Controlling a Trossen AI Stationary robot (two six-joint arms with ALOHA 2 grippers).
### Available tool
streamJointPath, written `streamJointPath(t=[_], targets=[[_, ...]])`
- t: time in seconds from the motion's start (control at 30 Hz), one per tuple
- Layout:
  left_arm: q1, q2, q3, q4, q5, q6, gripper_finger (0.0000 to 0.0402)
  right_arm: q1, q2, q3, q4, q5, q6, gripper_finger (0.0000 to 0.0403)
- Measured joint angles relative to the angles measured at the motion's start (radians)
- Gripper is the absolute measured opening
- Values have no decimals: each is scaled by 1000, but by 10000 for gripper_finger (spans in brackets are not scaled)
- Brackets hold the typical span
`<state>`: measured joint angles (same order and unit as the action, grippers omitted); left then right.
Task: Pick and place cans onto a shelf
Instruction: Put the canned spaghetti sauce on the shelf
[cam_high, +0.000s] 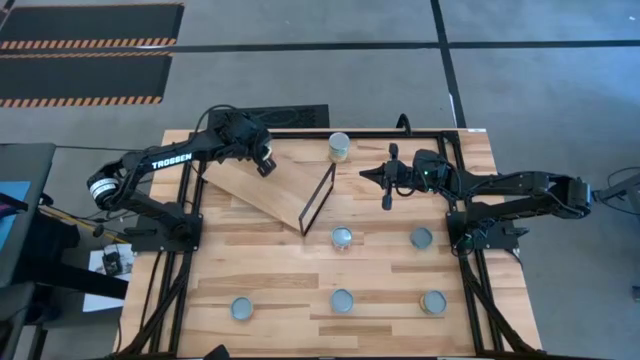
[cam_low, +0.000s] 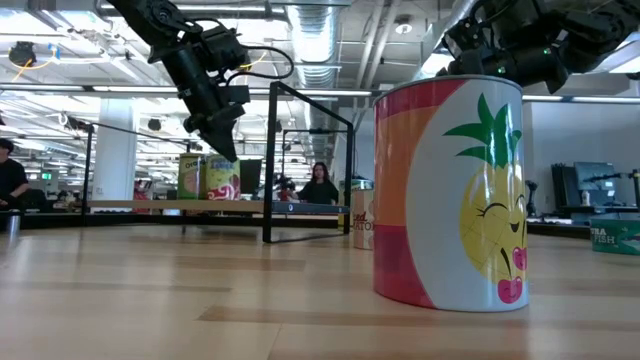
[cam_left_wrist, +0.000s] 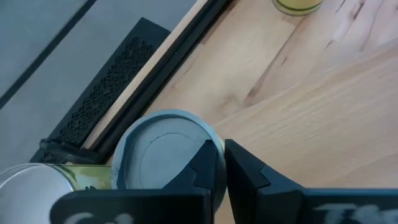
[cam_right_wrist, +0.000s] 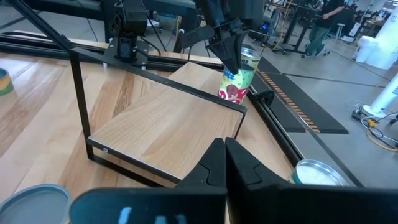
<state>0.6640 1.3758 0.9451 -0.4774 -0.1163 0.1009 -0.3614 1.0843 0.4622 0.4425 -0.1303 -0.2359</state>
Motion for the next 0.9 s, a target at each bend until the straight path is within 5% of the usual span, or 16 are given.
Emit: streamJointPath(t=[0.9], targets=[[0, -2, 0, 28, 4, 25, 32, 2, 0, 0, -1, 0, 5, 7]])
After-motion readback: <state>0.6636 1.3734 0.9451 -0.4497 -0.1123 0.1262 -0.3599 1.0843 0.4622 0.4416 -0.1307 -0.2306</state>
